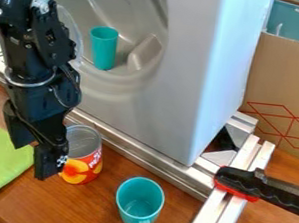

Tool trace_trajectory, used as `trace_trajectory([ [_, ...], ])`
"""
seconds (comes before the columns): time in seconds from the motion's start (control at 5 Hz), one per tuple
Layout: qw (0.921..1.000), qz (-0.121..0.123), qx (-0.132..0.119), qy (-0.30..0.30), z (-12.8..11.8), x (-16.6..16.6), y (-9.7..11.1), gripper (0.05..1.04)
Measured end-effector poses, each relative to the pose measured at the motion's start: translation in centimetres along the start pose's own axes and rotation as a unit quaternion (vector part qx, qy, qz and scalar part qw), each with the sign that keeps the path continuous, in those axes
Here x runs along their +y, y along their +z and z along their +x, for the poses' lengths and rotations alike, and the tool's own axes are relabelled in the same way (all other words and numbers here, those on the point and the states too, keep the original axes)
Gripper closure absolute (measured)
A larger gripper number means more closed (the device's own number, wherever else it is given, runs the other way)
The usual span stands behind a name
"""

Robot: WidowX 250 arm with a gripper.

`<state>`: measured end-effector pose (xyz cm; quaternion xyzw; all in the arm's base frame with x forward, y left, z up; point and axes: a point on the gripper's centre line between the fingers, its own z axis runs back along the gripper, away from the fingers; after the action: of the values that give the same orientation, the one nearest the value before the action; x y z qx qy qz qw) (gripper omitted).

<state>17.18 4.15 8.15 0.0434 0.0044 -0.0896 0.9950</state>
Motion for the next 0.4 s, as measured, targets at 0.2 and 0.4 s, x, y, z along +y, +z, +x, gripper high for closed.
trace_trajectory([
  [0.2,1.0,-0.002,0.005,-0.001,-0.1,0.0,-0.3,0.083],
  [0.4,0.9999,0.001,-0.001,0.017,0.9,2.1,-1.2,0.083],
])
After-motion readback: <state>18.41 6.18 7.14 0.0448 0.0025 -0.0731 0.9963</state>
